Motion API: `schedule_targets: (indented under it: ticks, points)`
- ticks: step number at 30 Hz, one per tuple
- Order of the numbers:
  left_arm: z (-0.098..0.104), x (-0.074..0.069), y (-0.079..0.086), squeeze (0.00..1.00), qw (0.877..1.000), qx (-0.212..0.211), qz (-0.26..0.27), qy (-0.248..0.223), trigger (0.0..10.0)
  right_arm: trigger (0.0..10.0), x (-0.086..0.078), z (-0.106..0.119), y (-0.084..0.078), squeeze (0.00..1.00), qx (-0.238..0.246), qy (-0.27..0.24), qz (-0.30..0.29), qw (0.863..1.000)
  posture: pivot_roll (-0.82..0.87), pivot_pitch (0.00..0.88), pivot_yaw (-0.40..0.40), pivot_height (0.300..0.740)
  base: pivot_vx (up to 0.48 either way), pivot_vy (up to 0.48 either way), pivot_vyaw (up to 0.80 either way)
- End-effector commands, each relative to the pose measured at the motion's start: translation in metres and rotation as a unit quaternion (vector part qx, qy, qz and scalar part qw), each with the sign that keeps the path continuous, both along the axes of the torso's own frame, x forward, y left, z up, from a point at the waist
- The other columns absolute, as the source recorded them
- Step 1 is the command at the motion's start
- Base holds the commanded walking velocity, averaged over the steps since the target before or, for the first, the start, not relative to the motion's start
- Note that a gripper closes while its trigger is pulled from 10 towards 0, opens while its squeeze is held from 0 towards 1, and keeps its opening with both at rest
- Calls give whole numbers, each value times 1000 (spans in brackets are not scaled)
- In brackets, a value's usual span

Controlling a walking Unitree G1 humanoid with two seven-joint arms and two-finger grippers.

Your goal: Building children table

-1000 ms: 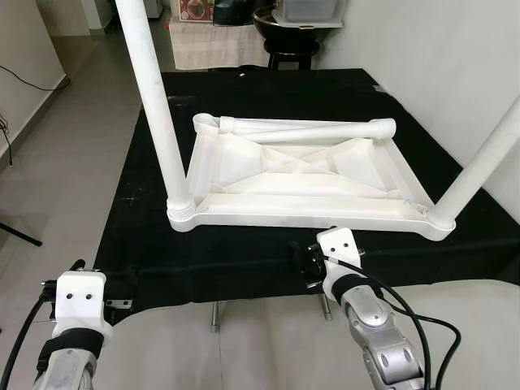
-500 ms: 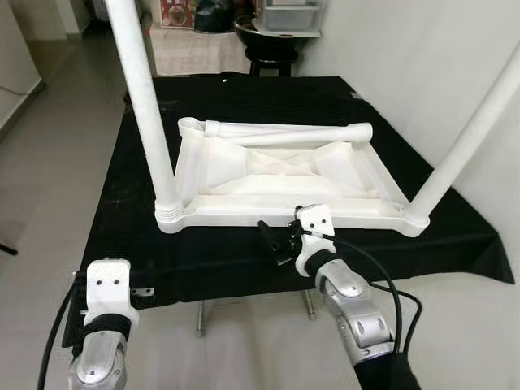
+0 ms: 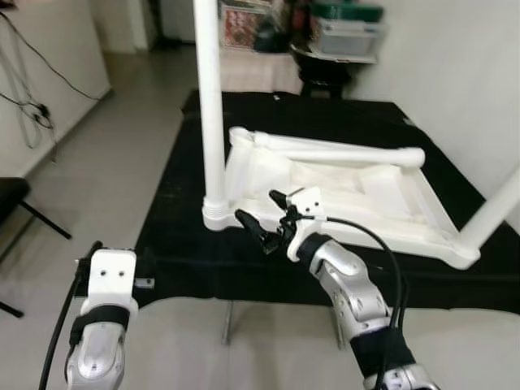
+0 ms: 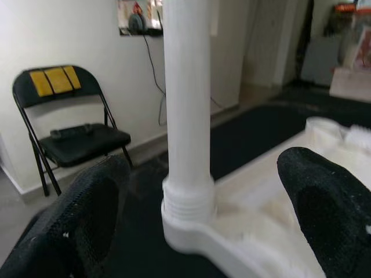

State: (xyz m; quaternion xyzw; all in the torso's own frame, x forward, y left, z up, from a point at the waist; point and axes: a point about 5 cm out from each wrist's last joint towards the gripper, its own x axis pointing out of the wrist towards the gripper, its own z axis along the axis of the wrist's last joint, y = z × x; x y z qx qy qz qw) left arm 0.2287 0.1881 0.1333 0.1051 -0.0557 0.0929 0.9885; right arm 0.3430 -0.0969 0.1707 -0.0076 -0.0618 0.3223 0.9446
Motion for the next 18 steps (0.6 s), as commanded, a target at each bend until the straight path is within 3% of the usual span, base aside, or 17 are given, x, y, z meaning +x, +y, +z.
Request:
schedule_targets:
  ticks: [1, 7, 18]
  points:
    - [-4, -1, 0, 0, 1000, -6, -4, 10, 10000, 10000, 4, -2, -3, 0, 0, 4, -8, 1000, -184, 0, -66, 740, 0, 0, 800]
    - [-6, -1, 0, 0, 1000, -13, -12, 16, 10000, 10000, 11, -1, -10, 0, -6, 8, -44, 999, -181, 0, -65, 740, 0, 0, 800]
    - [-5, 0, -2, 0, 999, -12, -44, 20, 10000, 10000, 25, -5, -21, 0, -44, 30, -106, 993, -178, 0, -50, 740, 0, 0, 0]
